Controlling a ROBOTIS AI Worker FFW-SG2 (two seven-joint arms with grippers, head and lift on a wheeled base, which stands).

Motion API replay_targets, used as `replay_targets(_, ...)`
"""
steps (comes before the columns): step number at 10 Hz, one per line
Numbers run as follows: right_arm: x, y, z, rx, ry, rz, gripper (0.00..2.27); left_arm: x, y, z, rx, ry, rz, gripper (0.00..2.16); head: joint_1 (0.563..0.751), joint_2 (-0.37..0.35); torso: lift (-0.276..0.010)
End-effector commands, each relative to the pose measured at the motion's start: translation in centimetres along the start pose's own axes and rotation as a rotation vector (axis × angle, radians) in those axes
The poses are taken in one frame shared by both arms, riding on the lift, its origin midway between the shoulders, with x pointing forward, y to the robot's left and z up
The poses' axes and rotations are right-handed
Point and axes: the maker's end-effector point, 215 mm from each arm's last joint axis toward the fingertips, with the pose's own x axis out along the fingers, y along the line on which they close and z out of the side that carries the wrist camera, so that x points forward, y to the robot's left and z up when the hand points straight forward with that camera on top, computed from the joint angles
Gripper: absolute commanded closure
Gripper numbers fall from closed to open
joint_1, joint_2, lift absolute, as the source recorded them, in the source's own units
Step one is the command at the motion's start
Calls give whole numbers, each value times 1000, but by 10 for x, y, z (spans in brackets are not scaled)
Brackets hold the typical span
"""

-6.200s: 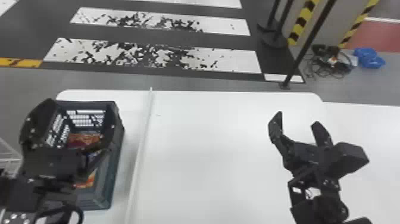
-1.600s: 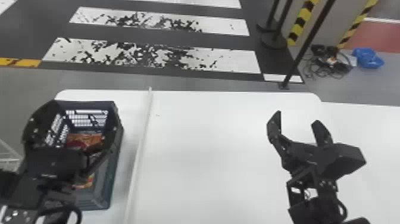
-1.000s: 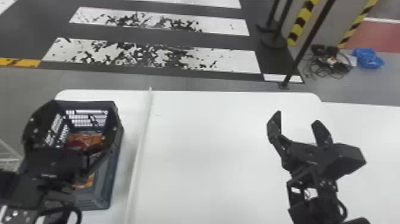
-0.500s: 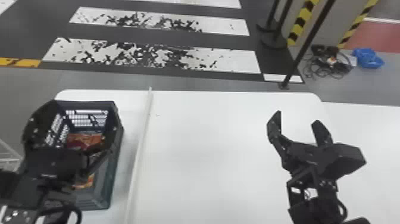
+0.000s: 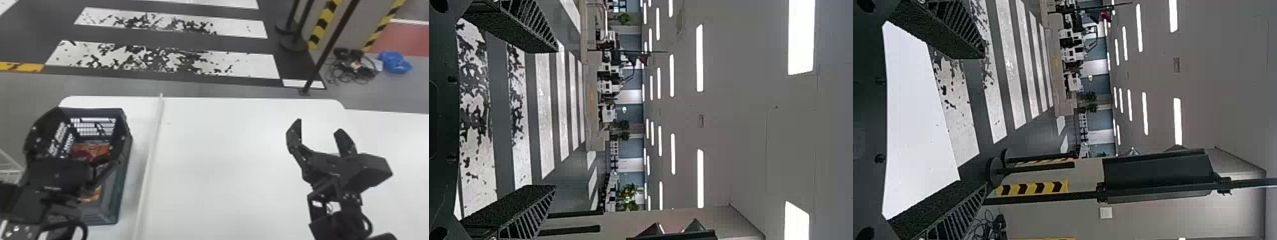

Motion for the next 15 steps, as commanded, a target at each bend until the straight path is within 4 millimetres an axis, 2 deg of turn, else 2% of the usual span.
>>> replay_targets(1,0,0,0,0,0,0,-1,0,0,0,0,0,0,-2,695,-96,-29)
replay_targets(15,0,0,0,0,0,0,-1,0,0,0,0,0,0,-2,695,-96,-29)
